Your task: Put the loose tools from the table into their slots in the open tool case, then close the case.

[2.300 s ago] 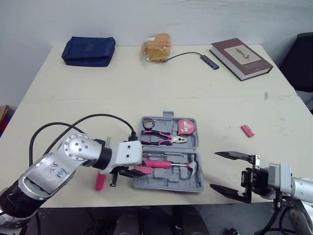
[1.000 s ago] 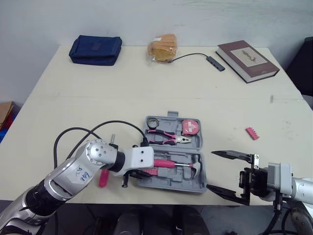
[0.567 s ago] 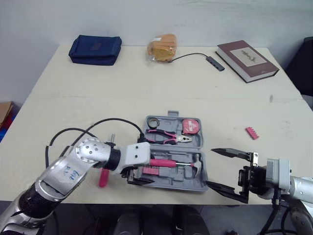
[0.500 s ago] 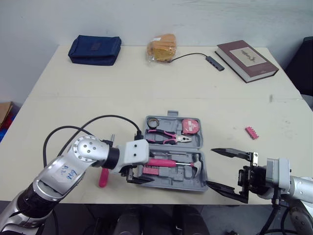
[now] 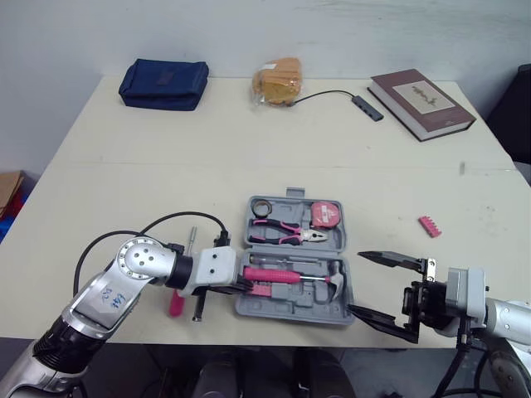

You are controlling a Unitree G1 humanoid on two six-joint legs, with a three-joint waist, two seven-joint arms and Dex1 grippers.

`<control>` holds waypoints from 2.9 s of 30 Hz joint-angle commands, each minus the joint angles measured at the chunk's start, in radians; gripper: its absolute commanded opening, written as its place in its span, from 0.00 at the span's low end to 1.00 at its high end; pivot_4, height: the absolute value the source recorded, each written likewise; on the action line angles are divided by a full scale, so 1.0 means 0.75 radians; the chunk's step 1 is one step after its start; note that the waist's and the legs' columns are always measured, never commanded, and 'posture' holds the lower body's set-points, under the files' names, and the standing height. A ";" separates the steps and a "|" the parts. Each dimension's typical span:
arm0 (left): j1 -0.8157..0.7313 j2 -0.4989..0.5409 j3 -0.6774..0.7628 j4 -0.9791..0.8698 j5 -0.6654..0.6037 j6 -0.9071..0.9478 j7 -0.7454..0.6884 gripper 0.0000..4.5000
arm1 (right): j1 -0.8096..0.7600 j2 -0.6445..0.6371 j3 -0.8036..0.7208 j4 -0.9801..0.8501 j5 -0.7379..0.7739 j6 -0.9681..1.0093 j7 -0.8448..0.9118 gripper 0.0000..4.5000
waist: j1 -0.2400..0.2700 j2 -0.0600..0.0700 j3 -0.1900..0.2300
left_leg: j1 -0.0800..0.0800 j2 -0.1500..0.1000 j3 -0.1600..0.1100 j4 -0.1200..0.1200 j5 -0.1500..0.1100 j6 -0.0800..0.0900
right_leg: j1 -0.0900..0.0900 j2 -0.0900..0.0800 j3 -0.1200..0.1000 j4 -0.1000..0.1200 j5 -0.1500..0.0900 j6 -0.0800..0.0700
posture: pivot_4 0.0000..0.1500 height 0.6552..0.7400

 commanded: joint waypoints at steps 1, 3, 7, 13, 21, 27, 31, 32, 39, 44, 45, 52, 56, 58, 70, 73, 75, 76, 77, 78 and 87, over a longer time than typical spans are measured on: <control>0.030 -0.016 -0.073 0.026 0.082 0.036 0.030 0.01 | 0.003 0.012 -0.013 -0.007 -0.003 -0.030 -0.003 1.00 | 0.000 0.001 -0.001 | 0.000 0.000 0.000 0.000 0.000 0.000 | 0.000 0.000 0.000 0.000 0.000 0.000 | 1.00 1.00; 0.023 -0.015 -0.103 0.026 0.109 0.096 0.039 0.01 | 0.004 0.014 -0.015 -0.009 -0.006 -0.032 -0.011 1.00 | 0.000 0.002 -0.001 | 0.001 0.000 0.000 0.000 0.000 0.000 | 0.001 0.000 0.000 0.000 0.000 0.000 | 1.00 1.00; -0.006 -0.017 -0.176 0.048 0.186 0.240 0.080 0.01 | 0.014 0.008 -0.018 -0.035 -0.008 -0.016 -0.030 1.00 | 0.002 0.006 -0.005 | 0.002 0.000 0.000 0.000 0.000 0.000 | 0.002 0.000 0.000 0.001 0.000 0.000 | 1.00 1.00; -0.011 -0.049 -0.194 0.066 0.143 0.305 0.091 0.01 | 0.003 -0.016 -0.040 -0.062 -0.002 0.013 -0.064 1.00 | 0.003 0.015 -0.016 | 0.009 0.000 0.000 0.000 -0.005 0.008 | 0.010 -0.001 0.001 0.000 0.000 0.001 | 1.00 1.00; 0.088 -0.288 0.316 0.205 -0.190 -0.162 0.112 0.18 | 0.078 -0.053 -0.258 -0.029 0.019 0.028 -0.106 1.00 | 0.002 0.008 -0.010 | 0.000 0.000 -0.002 0.001 -0.003 0.003 | 0.002 -0.003 0.000 0.000 0.001 0.002 | 1.00 1.00; 0.186 -0.154 0.752 0.574 -0.216 -0.441 0.134 0.76 | 0.253 0.088 -0.527 0.144 -0.063 -0.161 -0.155 1.00 | -0.005 0.009 -0.010 | 0.000 0.001 0.000 0.000 -0.003 0.002 | 0.001 -0.001 -0.001 -0.001 0.001 0.002 | 1.00 1.00; 0.302 -0.082 0.988 0.781 -0.249 -0.510 0.178 0.98 | 0.275 0.178 -0.682 0.345 -0.114 -0.283 -0.274 1.00 | -0.014 0.008 -0.010 | 0.001 0.001 0.001 -0.001 -0.007 0.009 | 0.000 -0.002 -0.001 -0.001 0.001 0.002 | 1.00 1.00; 0.337 -0.078 1.025 0.785 -0.261 -0.500 0.184 0.98 | 0.273 0.190 -0.725 0.403 -0.124 -0.307 -0.310 1.00 | -0.022 0.009 -0.010 | 0.001 0.001 0.001 -0.001 -0.008 0.009 | 0.000 -0.003 -0.001 -0.002 0.001 0.002 | 1.00 1.00; 0.600 -0.076 1.309 0.955 -0.261 -0.576 0.308 0.98 | 0.340 0.261 -0.862 0.753 -0.173 -0.456 -0.440 1.00 | -0.038 0.009 -0.010 | 0.002 0.007 0.003 -0.008 -0.011 -0.001 | 0.000 -0.007 0.000 -0.011 0.001 0.001 | 1.00 1.00; 0.680 -0.096 1.367 1.032 -0.274 -0.622 0.341 0.98 | 0.374 0.258 -0.831 0.931 -0.213 -0.525 -0.446 1.00 | -0.043 0.009 -0.010 | 0.009 0.007 0.006 -0.020 -0.014 -0.006 | 0.001 -0.005 0.001 -0.013 -0.001 -0.002 | 1.00 1.00; 0.684 -0.104 1.366 1.012 -0.284 -0.618 0.343 0.98 | 0.367 0.253 -0.825 0.939 -0.211 -0.531 -0.447 1.00 | -0.045 0.009 -0.010 | 0.010 0.008 0.006 -0.020 -0.013 -0.006 | 0.001 -0.005 0.001 -0.012 -0.001 -0.002 | 1.00 1.00; 0.623 -0.143 1.266 0.789 -0.333 -0.552 0.344 0.98 | 0.223 0.176 -0.715 0.768 -0.136 -0.316 -0.498 1.00 | -0.069 0.009 -0.012 | 0.011 0.010 0.006 -0.021 -0.011 -0.009 | 0.002 -0.005 0.004 -0.012 0.001 -0.005 | 1.00 1.00; 0.536 -0.142 1.174 0.669 -0.360 -0.496 0.328 0.98 | 0.092 0.090 -0.603 0.590 -0.145 -0.036 -0.633 1.00 | -0.071 0.011 -0.012 | 0.010 0.010 0.006 -0.022 -0.010 -0.010 | 0.000 -0.005 0.005 -0.010 0.001 -0.006 | 1.00 1.00; 0.470 -0.140 1.099 0.563 -0.403 -0.435 0.299 0.98 | 0.010 0.038 -0.522 0.510 -0.098 0.089 -0.603 1.00 | -0.069 0.011 -0.012 | 0.010 0.010 0.006 -0.022 -0.008 -0.011 | -0.001 -0.003 0.003 -0.010 0.001 -0.006 | 1.00 1.00; 0.243 -0.114 0.748 -0.065 -0.780 0.178 0.302 0.98 | -0.538 -0.151 -0.118 0.985 -0.239 0.361 -0.379 1.00 | -0.068 0.009 -0.011 | 0.007 0.003 0.007 -0.020 0.003 -0.006 | 0.000 0.002 0.001 -0.010 0.003 -0.003 | 1.00 1.00; 0.224 -0.122 0.730 -0.115 -0.799 0.221 0.325 0.98 | -0.627 -0.125 -0.091 1.088 -0.259 0.377 -0.389 1.00 | -0.068 0.010 -0.011 | 0.006 0.000 0.007 -0.020 0.005 -0.004 | 0.000 0.000 0.002 -0.010 0.004 0.000 | 1.00 1.00; 0.224 -0.121 0.719 -0.141 -0.805 0.237 0.327 0.98 | -0.672 -0.117 -0.069 1.161 -0.290 0.350 -0.382 1.00 | -0.068 0.010 -0.011 | 0.006 0.000 0.007 -0.020 0.005 -0.004 | 0.000 0.000 0.002 -0.010 0.004 0.001 | 1.00 1.00; 0.224 -0.123 0.712 -0.156 -0.810 0.248 0.330 0.98 | -0.697 -0.115 -0.054 1.207 -0.315 0.322 -0.382 1.00 | -0.069 0.010 -0.011 | 0.006 0.000 0.007 -0.020 0.005 -0.004 | 0.000 0.001 0.002 -0.010 0.004 0.001 | 1.00 1.00; 0.224 -0.125 0.702 -0.169 -0.812 0.256 0.331 0.98 | -0.723 -0.112 -0.043 1.253 -0.339 0.294 -0.388 1.00 | -0.069 0.010 -0.011 | 0.006 0.000 0.007 -0.020 0.005 -0.004 | 0.000 0.001 0.002 -0.010 0.004 0.001 | 1.00 1.00; 0.225 -0.123 0.692 -0.182 -0.826 0.276 0.330 0.98 | -0.750 -0.108 -0.036 1.298 -0.360 0.275 -0.397 1.00 | -0.069 0.010 -0.011 | 0.006 0.000 0.007 -0.020 0.006 -0.004 | 0.000 0.001 0.002 -0.010 0.004 0.001 | 1.00 1.00; 0.200 -0.115 0.659 -0.199 -0.824 0.298 0.305 0.98 | -0.934 -0.112 -0.025 1.595 -0.419 0.202 -0.357 1.00 | -0.070 0.010 -0.011 | 0.006 0.000 0.007 -0.018 0.006 -0.005 | 0.001 0.001 0.002 -0.011 0.004 0.001 | 1.00 1.00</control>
